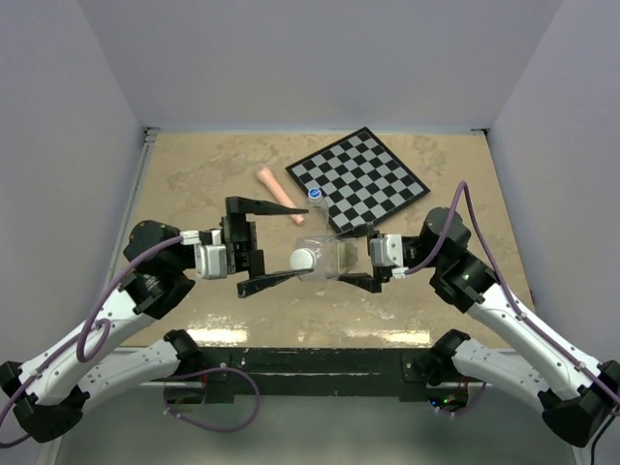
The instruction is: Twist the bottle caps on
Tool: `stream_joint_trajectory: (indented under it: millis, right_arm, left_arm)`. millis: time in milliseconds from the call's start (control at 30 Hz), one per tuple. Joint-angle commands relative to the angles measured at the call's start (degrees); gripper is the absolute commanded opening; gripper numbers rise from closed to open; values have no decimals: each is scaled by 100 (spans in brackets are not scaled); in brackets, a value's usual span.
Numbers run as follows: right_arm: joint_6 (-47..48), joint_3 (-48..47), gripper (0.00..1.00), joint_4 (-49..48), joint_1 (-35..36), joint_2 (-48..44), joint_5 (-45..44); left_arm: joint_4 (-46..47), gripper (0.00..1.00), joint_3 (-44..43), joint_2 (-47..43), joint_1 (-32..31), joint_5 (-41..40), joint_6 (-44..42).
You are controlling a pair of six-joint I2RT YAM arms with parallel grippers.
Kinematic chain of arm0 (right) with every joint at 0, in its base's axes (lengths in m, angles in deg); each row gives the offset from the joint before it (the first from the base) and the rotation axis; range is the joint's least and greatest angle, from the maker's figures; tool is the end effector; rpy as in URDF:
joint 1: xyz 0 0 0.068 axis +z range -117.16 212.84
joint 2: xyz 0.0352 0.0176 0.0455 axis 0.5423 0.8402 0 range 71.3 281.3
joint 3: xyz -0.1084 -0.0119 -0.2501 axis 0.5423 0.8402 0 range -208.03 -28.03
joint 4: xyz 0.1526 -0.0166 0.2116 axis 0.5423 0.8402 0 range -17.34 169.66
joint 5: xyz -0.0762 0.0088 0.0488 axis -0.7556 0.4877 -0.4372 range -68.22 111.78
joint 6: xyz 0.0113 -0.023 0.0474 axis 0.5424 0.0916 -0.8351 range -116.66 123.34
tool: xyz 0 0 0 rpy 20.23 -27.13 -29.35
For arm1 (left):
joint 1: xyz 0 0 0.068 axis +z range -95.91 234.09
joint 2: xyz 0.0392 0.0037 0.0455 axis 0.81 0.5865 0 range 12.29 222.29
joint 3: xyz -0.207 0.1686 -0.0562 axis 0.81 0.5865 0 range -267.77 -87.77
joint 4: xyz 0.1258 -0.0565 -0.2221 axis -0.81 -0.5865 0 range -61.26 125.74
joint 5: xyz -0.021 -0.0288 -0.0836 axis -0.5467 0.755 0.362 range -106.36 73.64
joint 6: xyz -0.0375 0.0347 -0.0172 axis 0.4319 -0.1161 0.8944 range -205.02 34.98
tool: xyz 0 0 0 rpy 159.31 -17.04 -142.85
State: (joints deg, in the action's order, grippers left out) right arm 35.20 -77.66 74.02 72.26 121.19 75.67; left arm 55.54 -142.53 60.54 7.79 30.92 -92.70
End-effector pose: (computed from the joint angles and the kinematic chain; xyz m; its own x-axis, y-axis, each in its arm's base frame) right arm 0.1286 0.1428 0.3717 0.5081 0.0151 -0.8611 -0.8593 -0.0582 -0.5081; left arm 0.0976 -0.1400 0.4414 0.4297 -0.3186 -0.8449 0.8961 0.0353 0.4425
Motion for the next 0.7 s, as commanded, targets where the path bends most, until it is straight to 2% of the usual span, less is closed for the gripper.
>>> stream_joint_trajectory:
  millis: [0,267,400,500,667]
  right_arm:
    - [-792,715,0,-1231,57,-260,-623]
    - [-2463,2473,0,-4220,57,-664,-2600]
    - [-2991,3335,0,-6099,66,-376,-3146]
    - [-3124,3801,0,-7296,101,116,-3446]
    - [-3150,4250,0,-9125,242,1354,-3973]
  left_arm:
    - [-422,96,150,-508,51,-1781,-488]
    - [68,98,1177,-1598,60,-5181,-638]
    - [525,99,1749,-1933,60,-6720,-638]
    - [675,99,1978,-2038,69,-7259,-734]
    - [684,100,2075,-1995,148,-7629,-805]
